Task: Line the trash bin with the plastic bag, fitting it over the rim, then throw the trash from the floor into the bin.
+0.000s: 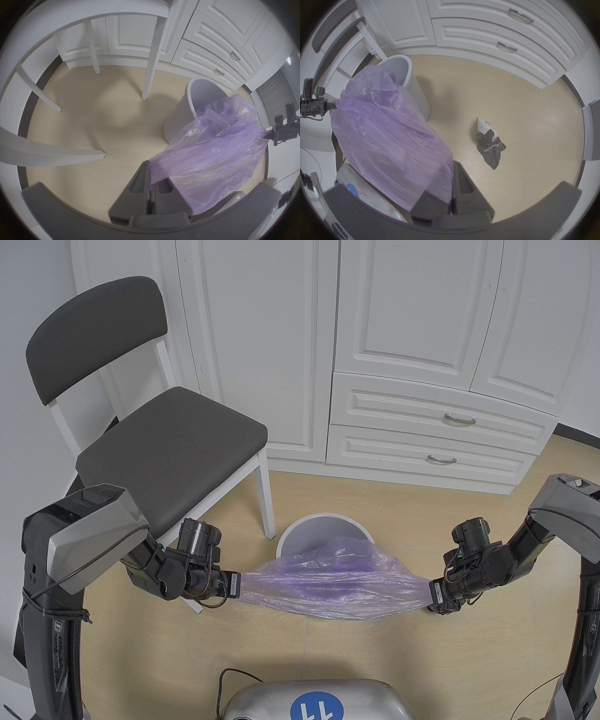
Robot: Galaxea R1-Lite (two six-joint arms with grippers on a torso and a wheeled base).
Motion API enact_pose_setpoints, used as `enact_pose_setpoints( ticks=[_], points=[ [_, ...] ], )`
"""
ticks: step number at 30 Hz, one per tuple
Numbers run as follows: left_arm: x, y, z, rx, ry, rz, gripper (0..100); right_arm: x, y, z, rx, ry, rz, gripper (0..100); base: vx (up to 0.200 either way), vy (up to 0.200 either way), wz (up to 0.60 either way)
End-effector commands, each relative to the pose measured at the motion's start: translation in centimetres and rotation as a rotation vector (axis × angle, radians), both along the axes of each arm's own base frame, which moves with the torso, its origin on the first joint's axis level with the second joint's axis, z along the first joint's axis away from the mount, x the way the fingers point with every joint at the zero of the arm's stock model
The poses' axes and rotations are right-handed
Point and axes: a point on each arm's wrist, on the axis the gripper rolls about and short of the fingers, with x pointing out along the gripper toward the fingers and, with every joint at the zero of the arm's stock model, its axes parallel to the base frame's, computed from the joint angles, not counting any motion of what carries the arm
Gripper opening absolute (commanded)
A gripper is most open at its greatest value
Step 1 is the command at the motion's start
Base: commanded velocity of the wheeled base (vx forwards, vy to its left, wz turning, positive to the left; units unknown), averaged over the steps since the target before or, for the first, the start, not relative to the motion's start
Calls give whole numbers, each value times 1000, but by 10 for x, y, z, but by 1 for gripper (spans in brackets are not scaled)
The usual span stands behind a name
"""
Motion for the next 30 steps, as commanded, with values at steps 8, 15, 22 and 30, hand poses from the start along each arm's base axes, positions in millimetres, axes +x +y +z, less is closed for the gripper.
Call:
enact_pose_setpoints(
  ticks=[8, 15, 22, 30],
  points=[
    [5, 5, -5, 1, 1, 17, 0, 18, 25, -12, 89, -6, -80, 0, 0, 0, 0],
    [11, -13, -27, 27, 4, 12, 0, 22, 30, -24, 76, 4, -93, 0, 0, 0, 0],
    [21, -24, -29, 23, -47, 119, 0, 32, 35, -17, 125, -39, -153, 0, 0, 0, 0],
    [16, -27, 4, -15, -97, 101, 0, 36, 37, 15, 214, -121, -213, 0, 0, 0, 0]
  ],
)
